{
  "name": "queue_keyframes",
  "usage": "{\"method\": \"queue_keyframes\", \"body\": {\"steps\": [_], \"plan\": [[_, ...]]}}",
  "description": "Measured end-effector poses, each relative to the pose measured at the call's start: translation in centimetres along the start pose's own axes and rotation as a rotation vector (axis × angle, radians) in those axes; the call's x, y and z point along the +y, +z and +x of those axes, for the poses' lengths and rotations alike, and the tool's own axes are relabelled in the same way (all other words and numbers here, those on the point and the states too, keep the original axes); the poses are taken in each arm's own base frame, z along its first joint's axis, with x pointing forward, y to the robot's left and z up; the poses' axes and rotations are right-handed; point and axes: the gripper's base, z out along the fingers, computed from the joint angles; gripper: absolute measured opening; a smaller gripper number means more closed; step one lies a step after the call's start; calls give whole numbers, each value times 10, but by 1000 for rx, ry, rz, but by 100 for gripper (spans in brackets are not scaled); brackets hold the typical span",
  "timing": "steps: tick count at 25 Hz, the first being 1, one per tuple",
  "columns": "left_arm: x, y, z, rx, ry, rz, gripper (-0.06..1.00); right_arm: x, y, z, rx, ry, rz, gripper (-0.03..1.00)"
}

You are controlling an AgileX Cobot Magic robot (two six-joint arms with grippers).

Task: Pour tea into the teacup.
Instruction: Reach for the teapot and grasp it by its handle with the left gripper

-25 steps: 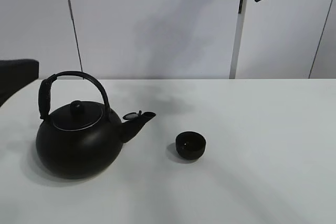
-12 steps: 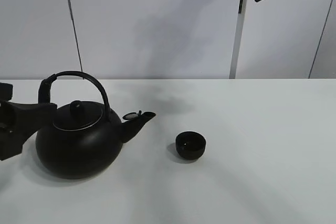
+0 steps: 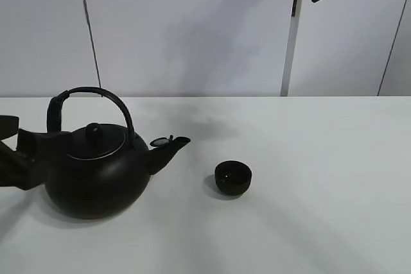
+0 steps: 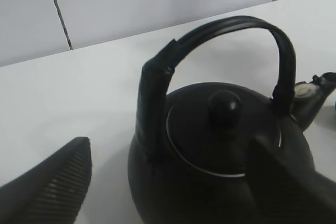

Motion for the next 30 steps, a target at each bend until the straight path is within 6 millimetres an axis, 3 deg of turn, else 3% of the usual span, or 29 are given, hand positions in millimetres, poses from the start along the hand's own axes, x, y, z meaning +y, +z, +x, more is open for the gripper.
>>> {"method": "queue_keyframes", "body": {"steps": [11,30], "plan": [[19,16,-16,-81,11,-15,57,0,0,0,0,-1,1,64],[17,25,-18,-43,36,29,57,0,0,0,0,-1,1,64]]}}
